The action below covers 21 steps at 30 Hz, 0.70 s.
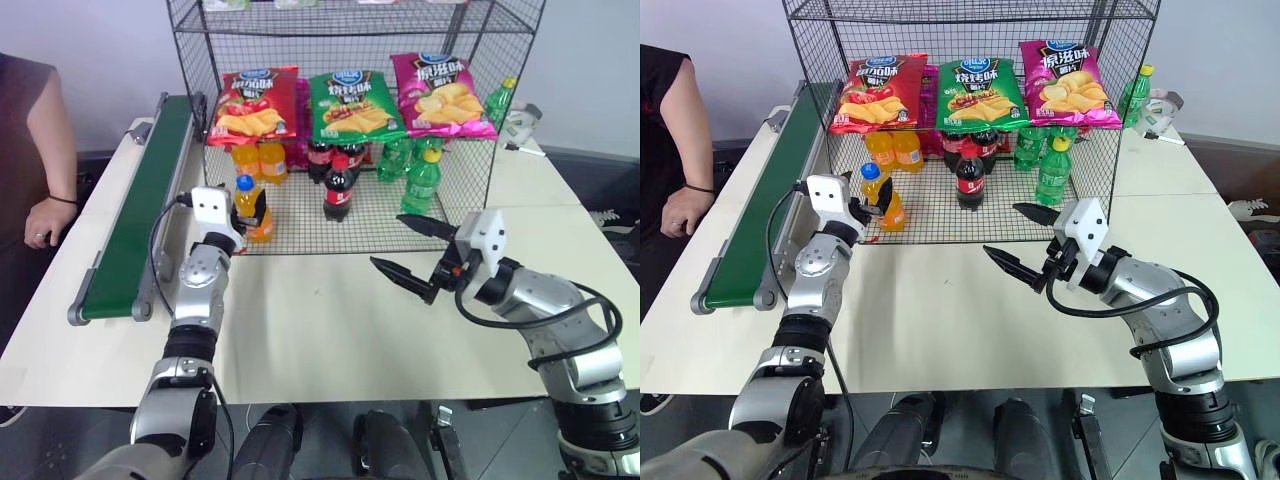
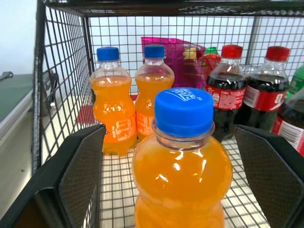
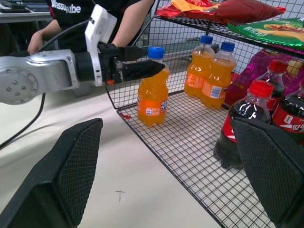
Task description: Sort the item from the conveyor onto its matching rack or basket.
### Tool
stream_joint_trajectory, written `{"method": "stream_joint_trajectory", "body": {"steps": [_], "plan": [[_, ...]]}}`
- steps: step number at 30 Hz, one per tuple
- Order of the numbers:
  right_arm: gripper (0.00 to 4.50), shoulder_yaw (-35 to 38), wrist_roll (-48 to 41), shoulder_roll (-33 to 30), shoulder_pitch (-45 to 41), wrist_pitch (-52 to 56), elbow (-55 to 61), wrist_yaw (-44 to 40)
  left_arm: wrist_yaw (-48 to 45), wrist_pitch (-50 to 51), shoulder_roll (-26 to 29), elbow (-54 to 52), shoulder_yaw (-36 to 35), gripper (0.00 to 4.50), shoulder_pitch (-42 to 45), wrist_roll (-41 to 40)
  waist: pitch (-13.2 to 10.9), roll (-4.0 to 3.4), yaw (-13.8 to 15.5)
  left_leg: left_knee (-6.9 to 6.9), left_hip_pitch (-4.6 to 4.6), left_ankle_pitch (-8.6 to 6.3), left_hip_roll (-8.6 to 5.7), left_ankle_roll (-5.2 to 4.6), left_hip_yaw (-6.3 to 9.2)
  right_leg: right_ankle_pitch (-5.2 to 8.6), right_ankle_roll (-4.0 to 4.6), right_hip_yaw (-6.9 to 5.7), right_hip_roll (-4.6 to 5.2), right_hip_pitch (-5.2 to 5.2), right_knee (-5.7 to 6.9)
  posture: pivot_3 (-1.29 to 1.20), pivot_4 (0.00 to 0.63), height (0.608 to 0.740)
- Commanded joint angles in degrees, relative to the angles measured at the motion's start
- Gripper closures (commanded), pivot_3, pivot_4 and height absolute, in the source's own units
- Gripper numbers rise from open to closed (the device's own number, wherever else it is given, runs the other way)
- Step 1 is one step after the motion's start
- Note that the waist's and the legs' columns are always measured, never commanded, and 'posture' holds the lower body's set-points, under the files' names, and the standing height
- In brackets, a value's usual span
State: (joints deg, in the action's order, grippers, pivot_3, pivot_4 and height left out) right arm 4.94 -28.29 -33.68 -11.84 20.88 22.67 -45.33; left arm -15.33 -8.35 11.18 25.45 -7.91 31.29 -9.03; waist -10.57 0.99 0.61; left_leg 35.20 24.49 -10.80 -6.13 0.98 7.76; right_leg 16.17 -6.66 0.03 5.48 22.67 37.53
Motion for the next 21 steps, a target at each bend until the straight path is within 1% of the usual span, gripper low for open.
{"method": "stream_joint_trajectory", "body": {"steps": [1, 2, 5, 8, 14, 16, 21], "plan": [[0.0, 1.3, -0.31, -0.71, -0.47, -1.03, 0.92, -0.32, -5.69, 8.49, 2.78, -13.81, 1.14, 0.03, -4.41, -4.39, 0.01, -0.02, -0.12, -0.01, 0.0, 0.0, 0.0, 0.0, 0.0, 0.0, 0.0, 0.02, 0.0, 0.01, 0.0, 0.0, 0.15, 0.74], [0.0, 1.4, -0.36, -0.81, -0.43, -0.96, 1.01, -0.36, -7.22, 11.18, 3.82, -17.06, 1.32, 0.03, -5.89, -5.66, 0.01, -0.03, -0.12, -0.01, 0.0, 0.0, 0.01, 0.0, 0.0, 0.0, 0.0, 0.02, 0.01, 0.01, 0.0, 0.0, 0.15, 0.74], [0.0, 1.64, -0.52, -1.2, -0.31, -0.5, 1.44, -0.35, -12.75, 20.98, 9.35, -27.68, 0.34, 0.03, -10.91, -11.08, 0.02, -0.05, -0.33, -0.03, -0.01, 0.0, 0.05, 0.01, 0.0, 0.01, 0.02, 0.04, 0.04, 0.02, 0.0, 0.0, 0.15, 0.74], [0.0, 1.81, -0.75, -1.62, -0.46, -0.24, 1.42, -0.38, -14.17, 27.54, 13.92, -33.38, -1.92, 0.03, -13.51, -14.19, 0.03, -0.07, -0.3, -0.06, -0.02, 0.0, 0.06, 0.01, 0.0, 0.01, 0.03, 0.04, 0.04, 0.02, 0.0, 0.0, 0.15, 0.74], [0.0, 2.15, -0.97, -2.43, -0.79, 0.08, 0.9, -0.83, -17.37, 37.44, 23.49, -40.7, -8.99, 0.03, -18.66, -19.96, 0.03, -0.07, -0.07, -0.06, -0.03, -0.01, 0.06, 0.01, 0.01, 0.02, 0.05, 0.05, 0.08, 0.01, -0.02, 0.0, 0.15, 0.74], [0.0, 2.22, -0.99, -2.56, -0.83, 0.09, 0.72, -1.01, -18.12, 39.17, 25.66, -41.84, -10.16, 0.03, -20.06, -20.76, 0.03, -0.09, -0.06, -0.08, -0.03, -0.01, 0.07, 0.01, 0.0, 0.02, 0.05, 0.11, 0.09, 0.03, -0.02, 0.0, 0.15, 0.74], [0.0, 2.12, -1.0, -2.73, -1.36, 0.45, 0.58, -1.14, -19.15, 39.52, 27.92, -41.91, -12.17, 0.03, -22.08, -20.88, 0.03, -0.09, 0.14, -0.07, -0.03, -0.02, 0.07, 0.01, 0.01, 0.12, 0.24, 0.13, 0.11, 0.0, -0.08, 0.0, 0.15, 0.74]]}}
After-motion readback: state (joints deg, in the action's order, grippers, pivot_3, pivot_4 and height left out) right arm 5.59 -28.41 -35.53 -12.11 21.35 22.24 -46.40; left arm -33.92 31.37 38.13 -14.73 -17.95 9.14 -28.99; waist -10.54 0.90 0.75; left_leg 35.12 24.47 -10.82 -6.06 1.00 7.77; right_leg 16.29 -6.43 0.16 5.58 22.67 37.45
